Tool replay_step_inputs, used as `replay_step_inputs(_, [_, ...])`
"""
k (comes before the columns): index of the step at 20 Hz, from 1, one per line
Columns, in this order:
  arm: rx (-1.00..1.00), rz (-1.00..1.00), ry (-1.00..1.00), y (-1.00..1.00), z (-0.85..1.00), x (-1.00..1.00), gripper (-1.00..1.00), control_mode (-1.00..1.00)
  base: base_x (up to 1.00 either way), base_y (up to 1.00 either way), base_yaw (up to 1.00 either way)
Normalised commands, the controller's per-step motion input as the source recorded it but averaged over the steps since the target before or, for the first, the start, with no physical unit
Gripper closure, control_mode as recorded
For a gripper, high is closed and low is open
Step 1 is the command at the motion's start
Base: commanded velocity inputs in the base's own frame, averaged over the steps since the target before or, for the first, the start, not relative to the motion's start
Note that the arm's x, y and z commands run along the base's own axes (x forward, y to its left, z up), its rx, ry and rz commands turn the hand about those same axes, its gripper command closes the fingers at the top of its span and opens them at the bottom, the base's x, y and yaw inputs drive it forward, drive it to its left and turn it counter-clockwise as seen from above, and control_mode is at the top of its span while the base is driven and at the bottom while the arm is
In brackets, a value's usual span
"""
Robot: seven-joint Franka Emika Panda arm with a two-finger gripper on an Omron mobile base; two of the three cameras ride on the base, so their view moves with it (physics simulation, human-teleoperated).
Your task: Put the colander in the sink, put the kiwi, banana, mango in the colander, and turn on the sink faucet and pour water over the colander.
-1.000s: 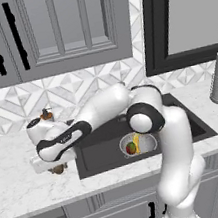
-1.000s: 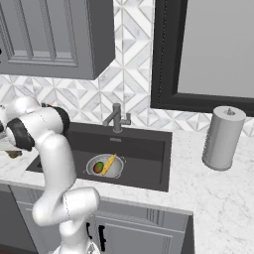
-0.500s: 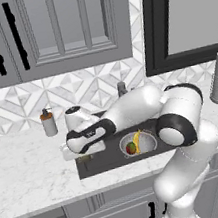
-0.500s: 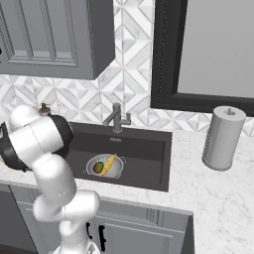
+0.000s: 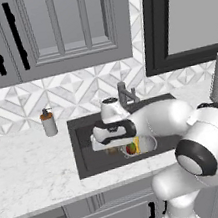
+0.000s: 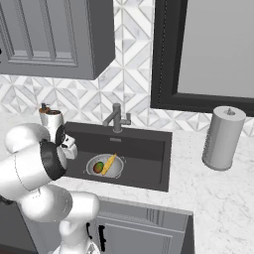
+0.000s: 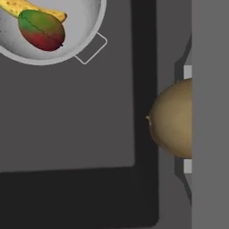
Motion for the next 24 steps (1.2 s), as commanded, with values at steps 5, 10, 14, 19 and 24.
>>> replay_step_inputs(5, [0.0, 0.0, 0.01, -0.97, 0.0, 0.2, 1.0, -1.0, 0.0, 0.0, 0.0])
replay_step_inputs(10, [0.0, 0.0, 0.02, -0.74, 0.0, 0.73, 1.0, -1.0, 0.0, 0.0, 0.0])
replay_step_inputs(14, [0.0, -0.01, 0.0, -0.58, -0.01, 0.64, 1.0, -1.0, 0.0, 0.0, 0.0])
replay_step_inputs(19, [-0.01, -0.02, 0.0, -0.37, -0.33, 0.33, 1.0, -1.0, 0.0, 0.0, 0.0])
replay_step_inputs(24, [0.0, -0.01, 0.0, -0.26, -0.44, 0.21, 1.0, -1.0, 0.0, 0.0, 0.0])
